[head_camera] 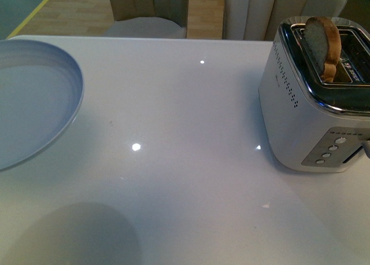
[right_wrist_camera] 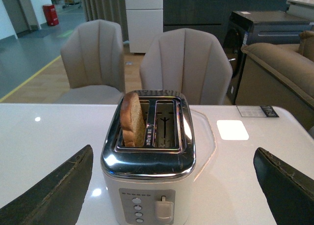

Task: Left arm holds plate, right arm toasts bread

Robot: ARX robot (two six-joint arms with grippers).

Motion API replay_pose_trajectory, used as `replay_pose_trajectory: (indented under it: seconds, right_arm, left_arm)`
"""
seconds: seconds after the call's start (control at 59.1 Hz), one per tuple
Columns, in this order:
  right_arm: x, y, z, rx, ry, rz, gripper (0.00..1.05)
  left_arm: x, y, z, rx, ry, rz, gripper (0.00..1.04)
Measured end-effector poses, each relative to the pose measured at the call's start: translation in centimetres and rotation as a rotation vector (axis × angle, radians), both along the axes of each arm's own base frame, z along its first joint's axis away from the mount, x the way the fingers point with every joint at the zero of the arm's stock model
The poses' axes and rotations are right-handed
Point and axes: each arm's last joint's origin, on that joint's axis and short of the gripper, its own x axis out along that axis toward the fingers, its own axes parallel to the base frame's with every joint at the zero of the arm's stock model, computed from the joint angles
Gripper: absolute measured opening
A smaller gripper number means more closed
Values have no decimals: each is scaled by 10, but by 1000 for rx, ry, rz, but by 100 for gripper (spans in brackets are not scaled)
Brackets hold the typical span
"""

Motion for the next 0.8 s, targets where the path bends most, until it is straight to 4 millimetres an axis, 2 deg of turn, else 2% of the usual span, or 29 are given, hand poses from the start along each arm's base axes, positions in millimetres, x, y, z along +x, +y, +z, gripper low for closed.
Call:
replay_pose_trajectory:
  seconds: [0.575, 0.795]
  right_arm:
    - [0, 0, 0, 0, 0, 0, 96]
    - [0, 0, 0, 0, 0, 0, 96]
  left_arm:
    - [14, 52, -74, 29, 95, 6, 3]
    - [19, 64, -96, 20, 130, 17, 3]
